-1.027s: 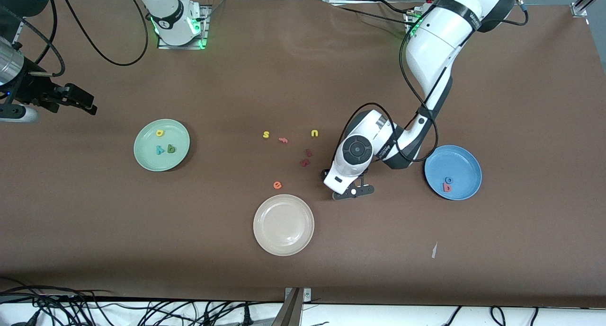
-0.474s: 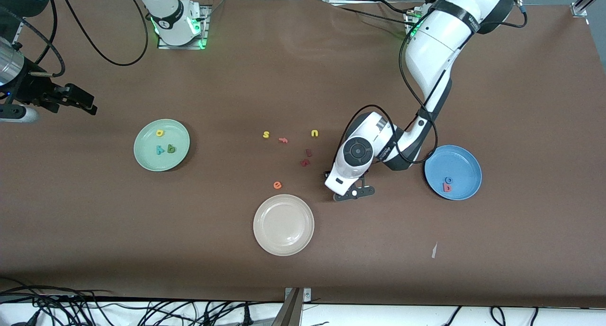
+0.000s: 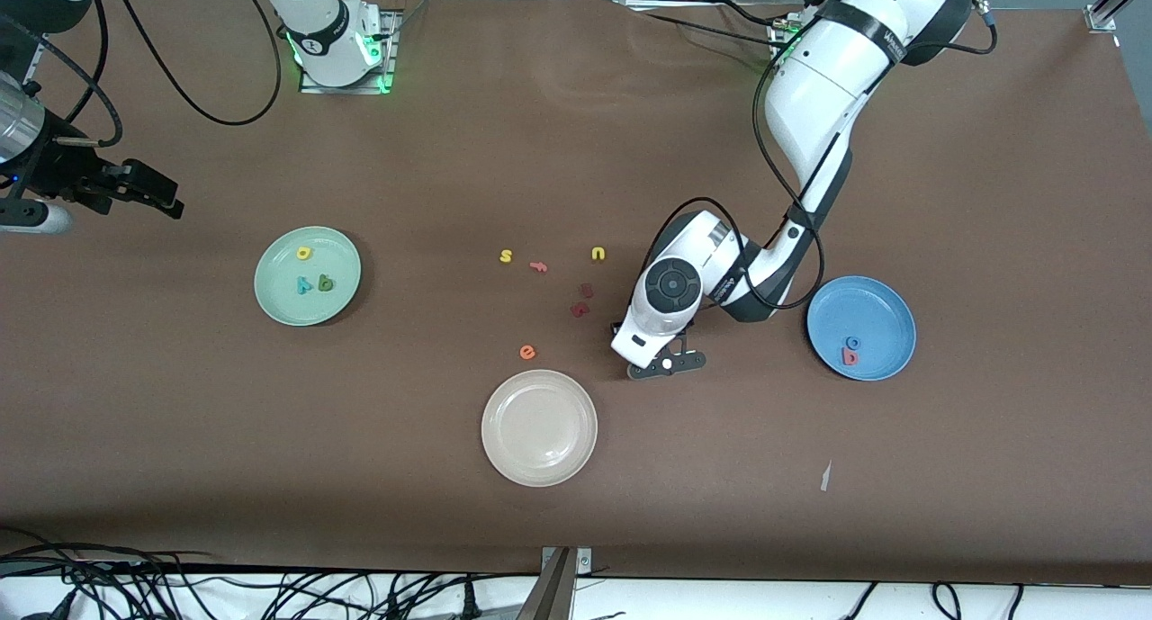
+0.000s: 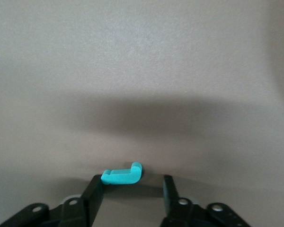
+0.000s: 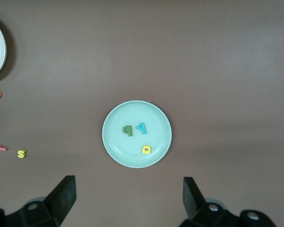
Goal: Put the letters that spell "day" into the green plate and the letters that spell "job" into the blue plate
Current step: 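Move the left gripper to the cyan letter j and grasp it, then carry the cyan j to the blue plate and open the left gripper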
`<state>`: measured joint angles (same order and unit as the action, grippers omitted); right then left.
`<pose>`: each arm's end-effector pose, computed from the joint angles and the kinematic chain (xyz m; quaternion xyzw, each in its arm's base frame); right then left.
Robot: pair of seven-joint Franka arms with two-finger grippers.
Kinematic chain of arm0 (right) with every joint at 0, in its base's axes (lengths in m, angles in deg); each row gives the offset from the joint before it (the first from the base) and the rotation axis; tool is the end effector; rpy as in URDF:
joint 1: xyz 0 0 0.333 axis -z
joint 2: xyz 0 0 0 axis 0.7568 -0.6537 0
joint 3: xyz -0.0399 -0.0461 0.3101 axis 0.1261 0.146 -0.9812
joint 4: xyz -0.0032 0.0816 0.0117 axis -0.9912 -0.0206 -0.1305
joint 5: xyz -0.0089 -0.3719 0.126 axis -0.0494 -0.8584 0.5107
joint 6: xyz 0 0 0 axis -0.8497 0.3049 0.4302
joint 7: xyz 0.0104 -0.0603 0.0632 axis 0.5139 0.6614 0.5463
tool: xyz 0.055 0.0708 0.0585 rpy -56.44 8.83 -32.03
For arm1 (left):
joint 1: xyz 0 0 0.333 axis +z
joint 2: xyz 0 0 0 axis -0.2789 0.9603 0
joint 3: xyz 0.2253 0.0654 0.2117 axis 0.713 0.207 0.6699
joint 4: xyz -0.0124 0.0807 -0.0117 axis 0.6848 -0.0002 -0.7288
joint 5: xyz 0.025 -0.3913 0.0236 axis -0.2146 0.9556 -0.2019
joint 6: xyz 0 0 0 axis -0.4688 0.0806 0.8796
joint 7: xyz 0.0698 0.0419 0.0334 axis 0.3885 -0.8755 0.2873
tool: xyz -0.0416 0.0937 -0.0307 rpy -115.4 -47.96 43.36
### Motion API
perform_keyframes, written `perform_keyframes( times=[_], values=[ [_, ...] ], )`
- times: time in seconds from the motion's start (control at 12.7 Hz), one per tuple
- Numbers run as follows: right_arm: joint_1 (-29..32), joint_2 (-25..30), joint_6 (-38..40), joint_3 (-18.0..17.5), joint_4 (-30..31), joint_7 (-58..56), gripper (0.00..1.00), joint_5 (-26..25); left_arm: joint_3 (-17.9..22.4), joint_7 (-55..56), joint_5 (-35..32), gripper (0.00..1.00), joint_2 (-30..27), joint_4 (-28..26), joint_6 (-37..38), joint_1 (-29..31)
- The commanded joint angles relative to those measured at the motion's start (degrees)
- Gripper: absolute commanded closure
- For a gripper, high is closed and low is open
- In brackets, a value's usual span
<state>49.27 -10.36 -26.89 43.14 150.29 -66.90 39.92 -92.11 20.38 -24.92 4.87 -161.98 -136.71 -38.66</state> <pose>0.5580 -0.0047 0.5657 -0.9995 0.0315 0.0018 0.0100 0.6162 -0.3903 0.1714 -0.9939 -0.1005 0.0447 0.0011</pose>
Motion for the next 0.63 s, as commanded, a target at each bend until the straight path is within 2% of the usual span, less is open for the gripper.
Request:
perform_keyframes(
  times=[0.0, 0.55],
  values=[
    [0.53, -0.76, 1.20, -0.06, -1.45, -0.73, 0.00, -0.02, 0.65, -0.17, -1.28, 0.46, 0.71, 1.06, 0.39, -0.47],
    [0.53, -0.85, 1.20, 0.38, -1.45, -0.73, 0.00, -0.02, 1.09, -0.61, -2.95, 0.56, 1.06, 0.97, 0.39, -0.12]
  ],
)
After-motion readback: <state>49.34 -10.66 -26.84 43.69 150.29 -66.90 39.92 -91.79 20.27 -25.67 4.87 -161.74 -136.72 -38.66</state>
